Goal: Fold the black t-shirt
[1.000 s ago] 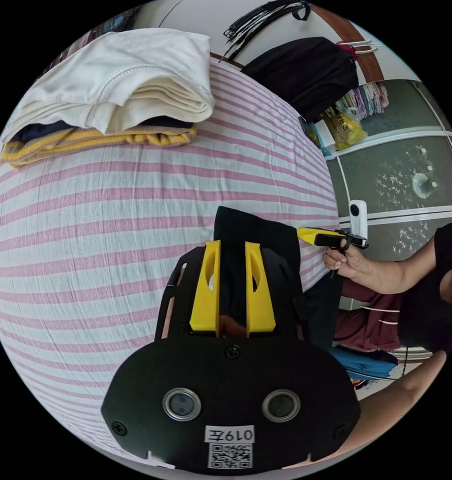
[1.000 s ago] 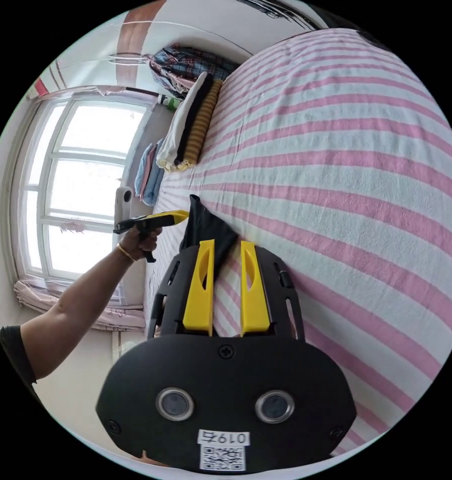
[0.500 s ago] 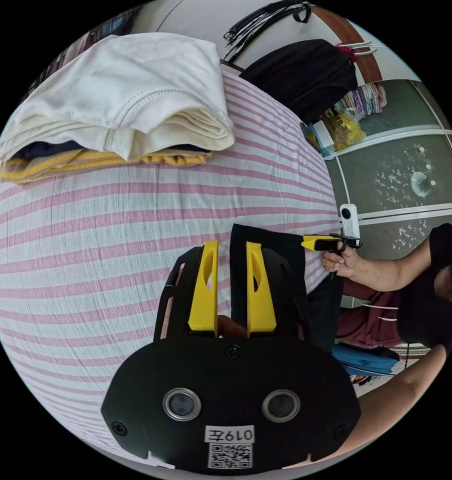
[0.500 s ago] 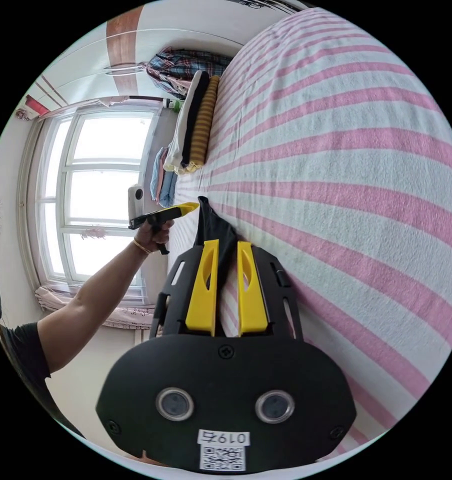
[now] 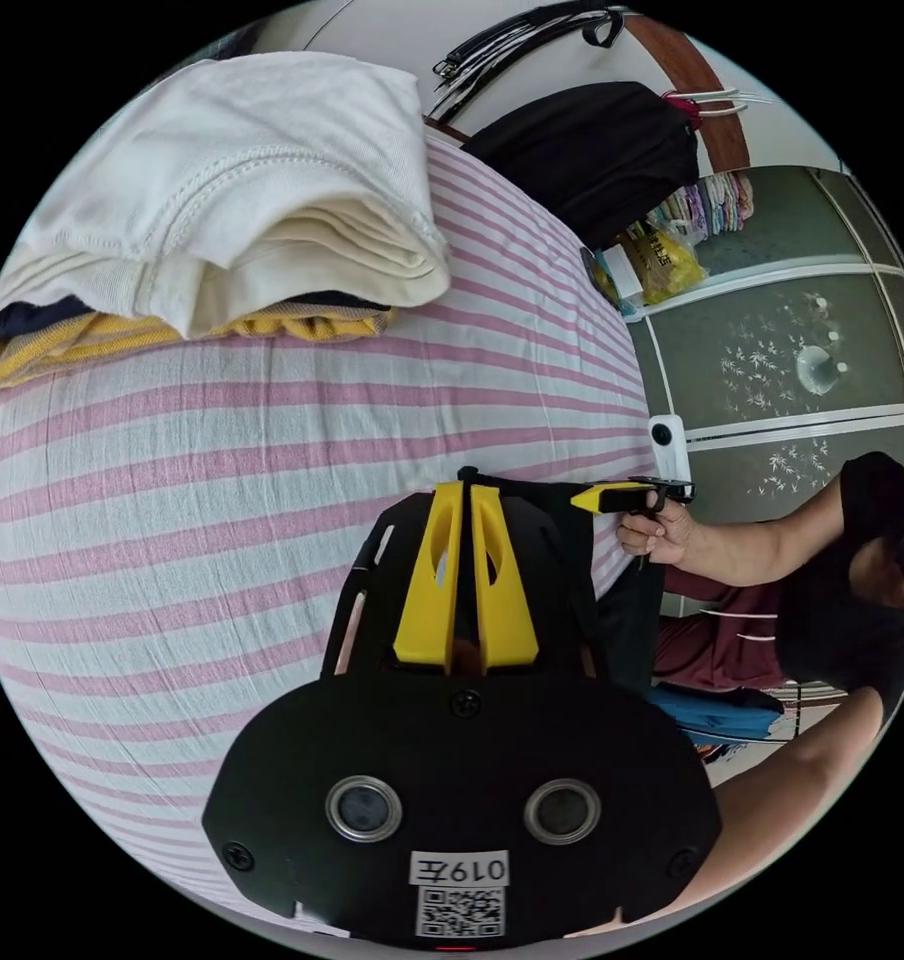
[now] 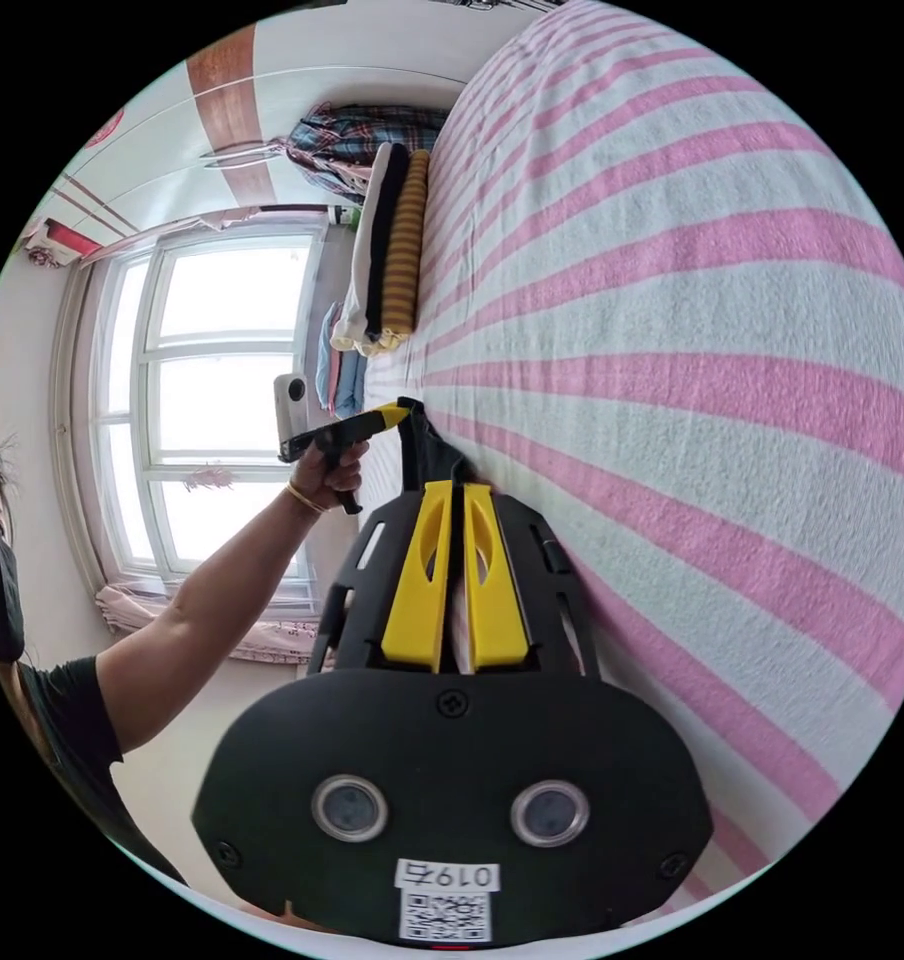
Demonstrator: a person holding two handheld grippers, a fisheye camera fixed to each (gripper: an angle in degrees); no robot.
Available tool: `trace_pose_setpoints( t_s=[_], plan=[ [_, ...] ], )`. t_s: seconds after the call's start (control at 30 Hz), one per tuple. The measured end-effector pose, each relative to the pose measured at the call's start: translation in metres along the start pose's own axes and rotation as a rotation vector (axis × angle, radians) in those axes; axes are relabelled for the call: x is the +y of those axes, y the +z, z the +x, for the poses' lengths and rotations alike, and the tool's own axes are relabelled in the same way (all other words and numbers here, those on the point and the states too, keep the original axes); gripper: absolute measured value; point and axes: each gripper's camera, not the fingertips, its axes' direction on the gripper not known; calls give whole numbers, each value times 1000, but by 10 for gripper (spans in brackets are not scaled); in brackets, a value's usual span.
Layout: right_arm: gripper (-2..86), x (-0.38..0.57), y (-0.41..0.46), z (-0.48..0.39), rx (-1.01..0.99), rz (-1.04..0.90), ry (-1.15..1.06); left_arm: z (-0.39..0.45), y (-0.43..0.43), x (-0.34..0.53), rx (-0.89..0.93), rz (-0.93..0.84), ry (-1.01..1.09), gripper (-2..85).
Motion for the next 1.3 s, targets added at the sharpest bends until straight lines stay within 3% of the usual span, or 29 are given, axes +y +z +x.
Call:
trace_pose_setpoints(
  t_s=[0.17,0.37,0.73,0.97,1.3],
  plan=[
    [2,5,-1,-47,56,3,-168,-11,-8,36,58,93,14,10],
    [0,31,2,-151,194,-17,-597,-16,-29,109,137,227,71,8],
    [-2,138,55,-315,324,-290,-1293,-2,-31,273,87,263,86,9],
    [-2,191,88,-367,365,-410,-1437,22,-13,351,-35,213,62,8],
    [2,217,128,-414,481,-531,-1497,41,42,384,-265,21,7,5]
  ],
)
